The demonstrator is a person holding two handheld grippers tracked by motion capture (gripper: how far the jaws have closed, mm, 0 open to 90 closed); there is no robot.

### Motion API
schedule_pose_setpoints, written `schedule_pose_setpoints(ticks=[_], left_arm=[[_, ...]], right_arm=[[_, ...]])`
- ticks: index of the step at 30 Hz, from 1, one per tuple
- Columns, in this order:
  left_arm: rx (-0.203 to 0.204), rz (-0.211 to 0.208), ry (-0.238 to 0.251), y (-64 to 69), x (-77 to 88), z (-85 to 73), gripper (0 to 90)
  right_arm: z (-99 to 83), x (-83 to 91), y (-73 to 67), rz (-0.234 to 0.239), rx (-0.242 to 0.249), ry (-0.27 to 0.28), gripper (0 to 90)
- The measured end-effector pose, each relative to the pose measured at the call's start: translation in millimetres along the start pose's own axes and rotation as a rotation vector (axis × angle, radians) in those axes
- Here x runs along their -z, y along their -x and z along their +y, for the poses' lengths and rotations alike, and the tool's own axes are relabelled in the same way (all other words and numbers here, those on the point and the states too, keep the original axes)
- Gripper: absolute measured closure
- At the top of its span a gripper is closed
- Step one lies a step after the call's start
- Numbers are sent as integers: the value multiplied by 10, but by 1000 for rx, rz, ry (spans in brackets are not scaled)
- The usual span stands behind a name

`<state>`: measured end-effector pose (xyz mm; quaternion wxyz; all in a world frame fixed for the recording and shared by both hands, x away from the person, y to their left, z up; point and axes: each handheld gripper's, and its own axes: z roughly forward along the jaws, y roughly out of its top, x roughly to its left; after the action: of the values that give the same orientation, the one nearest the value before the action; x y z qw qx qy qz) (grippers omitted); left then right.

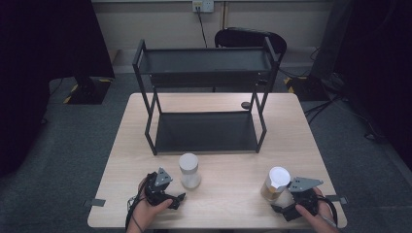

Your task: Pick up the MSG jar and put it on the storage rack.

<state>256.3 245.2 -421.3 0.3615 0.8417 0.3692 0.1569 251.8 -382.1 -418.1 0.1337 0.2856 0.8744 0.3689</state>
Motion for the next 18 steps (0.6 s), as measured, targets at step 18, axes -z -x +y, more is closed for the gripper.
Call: schedule_pose_setpoints(ticks=[18], left_arm=[[39, -67, 49, -13, 25, 151, 19]], right_arm=[[0, 0, 0, 0, 0, 0, 0]])
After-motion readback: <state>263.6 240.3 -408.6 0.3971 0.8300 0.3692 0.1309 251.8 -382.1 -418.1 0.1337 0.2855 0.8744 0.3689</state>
